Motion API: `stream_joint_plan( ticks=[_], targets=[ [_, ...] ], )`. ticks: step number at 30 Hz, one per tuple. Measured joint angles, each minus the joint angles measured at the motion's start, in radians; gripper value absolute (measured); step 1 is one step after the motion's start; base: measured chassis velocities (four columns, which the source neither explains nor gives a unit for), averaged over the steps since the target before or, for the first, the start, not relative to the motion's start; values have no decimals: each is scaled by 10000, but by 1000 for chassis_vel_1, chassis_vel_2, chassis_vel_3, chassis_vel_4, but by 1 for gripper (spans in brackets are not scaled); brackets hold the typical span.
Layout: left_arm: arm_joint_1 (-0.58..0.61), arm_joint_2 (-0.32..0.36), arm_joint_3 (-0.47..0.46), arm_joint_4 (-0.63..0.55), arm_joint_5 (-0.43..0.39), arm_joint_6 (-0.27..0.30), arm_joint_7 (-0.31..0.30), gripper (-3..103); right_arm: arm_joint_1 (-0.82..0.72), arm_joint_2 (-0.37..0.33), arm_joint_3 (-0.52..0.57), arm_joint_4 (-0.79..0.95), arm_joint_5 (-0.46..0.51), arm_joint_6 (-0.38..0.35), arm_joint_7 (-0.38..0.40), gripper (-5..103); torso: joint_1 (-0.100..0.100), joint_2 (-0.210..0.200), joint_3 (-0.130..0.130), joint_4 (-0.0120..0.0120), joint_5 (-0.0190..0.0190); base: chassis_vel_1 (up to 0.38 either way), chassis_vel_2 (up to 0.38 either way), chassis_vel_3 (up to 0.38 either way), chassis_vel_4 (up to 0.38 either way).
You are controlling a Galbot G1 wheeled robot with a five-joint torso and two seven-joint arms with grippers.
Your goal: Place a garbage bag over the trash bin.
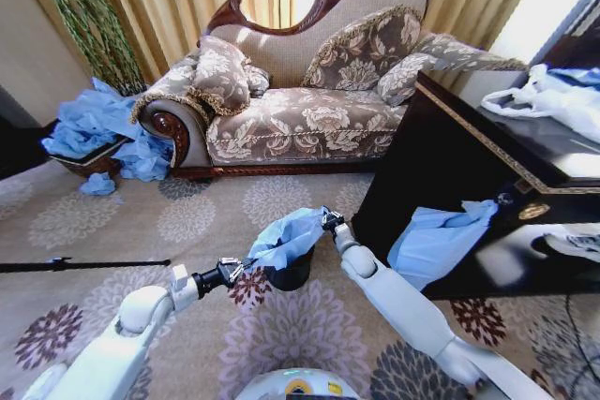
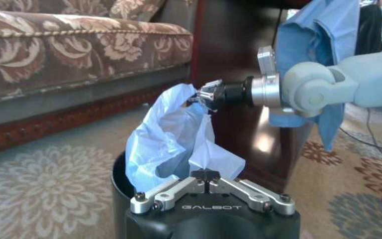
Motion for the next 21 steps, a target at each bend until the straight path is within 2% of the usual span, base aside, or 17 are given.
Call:
stream_joint_plan(
  ticks=[11,16,21],
  targets=[
    [-51,17,491,652,748,-87,810,0,-1353,-692,265,864,581,-320,82,0,0,0,0,1,1,0,0,0,0],
    [-179,-231,941,1258,1369,-210,1057,0,-2148,-704,600,661,232,-244,-95,0,0,0,0,0,-1,0,0,0,0],
    [-415,-402,1224,1899,1707,-322,1027,0,-2437,-422,793,250,80,-78,-223,0,0,0,1,0,0,0,0,0,0]
  ],
)
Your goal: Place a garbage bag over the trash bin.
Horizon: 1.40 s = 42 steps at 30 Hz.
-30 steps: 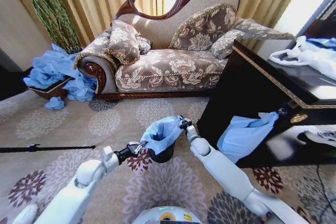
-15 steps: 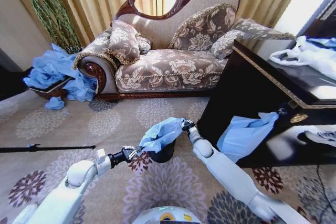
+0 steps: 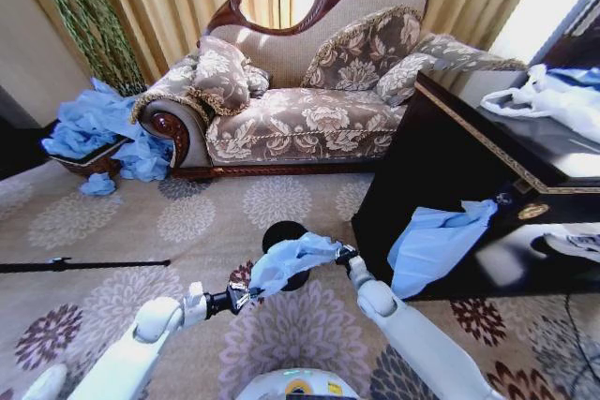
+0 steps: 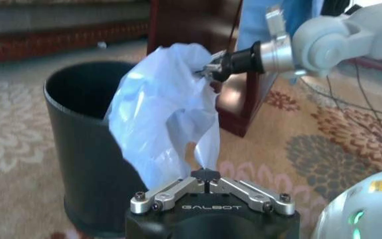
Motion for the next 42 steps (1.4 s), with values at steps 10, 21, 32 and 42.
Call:
stream_joint_plan(
  ticks=[10,21,32,42],
  targets=[
    [-838,-826,470,1350,232,-168,-1483,0,553,941,123,-1183,-17,517,-318,0,1,-2,0,0,-1,0,0,0,0],
    [-1143,-1076,244,1695,18,-177,-2610,0,1808,1257,-309,-1972,17,654,-529,0,1,-1,0,1,-2,0,0,0,0],
    [-1125,-1239,25,1741,-256,-196,-3347,0,2735,1820,-654,-3088,30,900,-877,0,1,-1,1,1,-2,0,0,0,0],
    [-1328,-1552,51,1914,-586,-7,-3625,0,3615,2098,-1150,-4148,99,928,-1554,0,1,-1,1,0,-2,0,0,0,0]
  ],
)
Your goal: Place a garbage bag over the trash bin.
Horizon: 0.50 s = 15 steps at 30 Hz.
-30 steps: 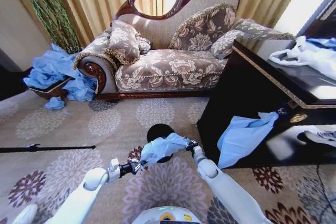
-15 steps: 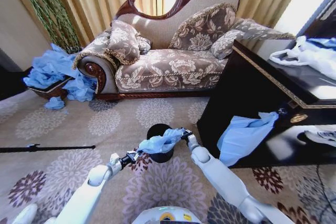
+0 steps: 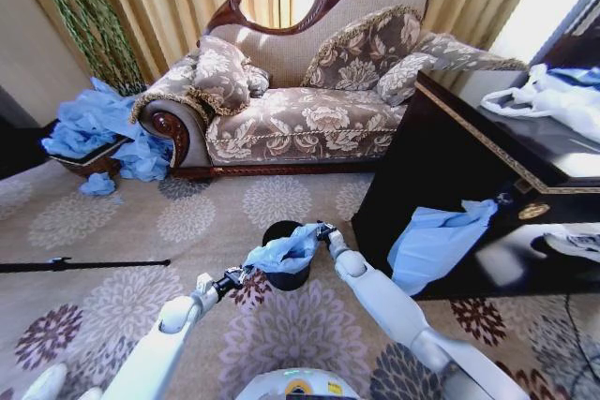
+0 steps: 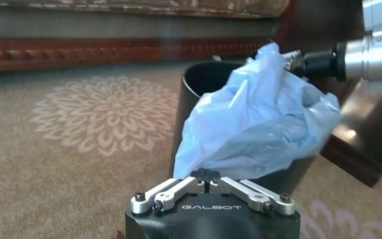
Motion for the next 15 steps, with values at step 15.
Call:
stream_joint_plan(
  ticks=[15],
  targets=[
    [-1081,-114,90,-168,-1299,914,-1619,0,1126,-122,-492,-710,316,-460,-861,0,1,0,0,0,1,0,0,0,0]
  ],
)
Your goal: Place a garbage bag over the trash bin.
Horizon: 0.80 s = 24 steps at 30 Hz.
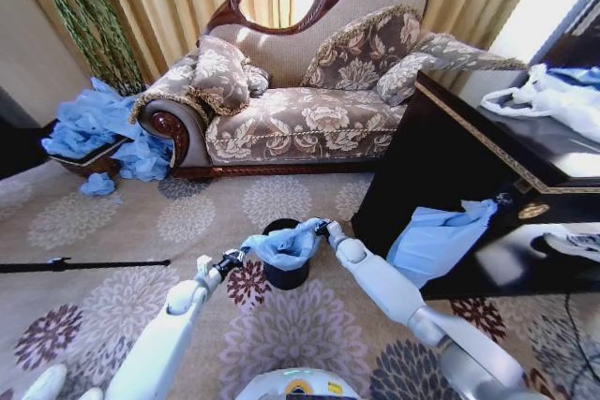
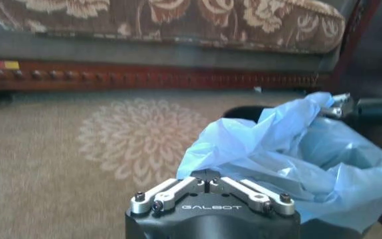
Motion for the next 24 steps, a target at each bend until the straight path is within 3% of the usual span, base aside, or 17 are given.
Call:
stream_joint_plan(
  ticks=[14,16,20,24],
  targets=[
    [481,189,-165,-578,-108,210,437,0,-59,-505,-359,759,595,-542,-214,0,-2,1,0,0,1,0,0,0,0],
    [452,228,-183,-547,-125,471,317,0,-101,-553,-384,895,1044,-725,-304,0,-2,2,-1,0,0,0,0,0,0],
    [152,145,-87,-420,-588,1243,-699,0,-239,-517,-303,1006,2066,-930,-321,0,-2,2,-1,-1,0,0,0,0,0],
    [110,93,3,-544,-1074,1694,-1235,0,-281,-539,-164,1133,2931,-1315,-384,0,-2,2,0,0,1,0,0,0,0]
  ],
)
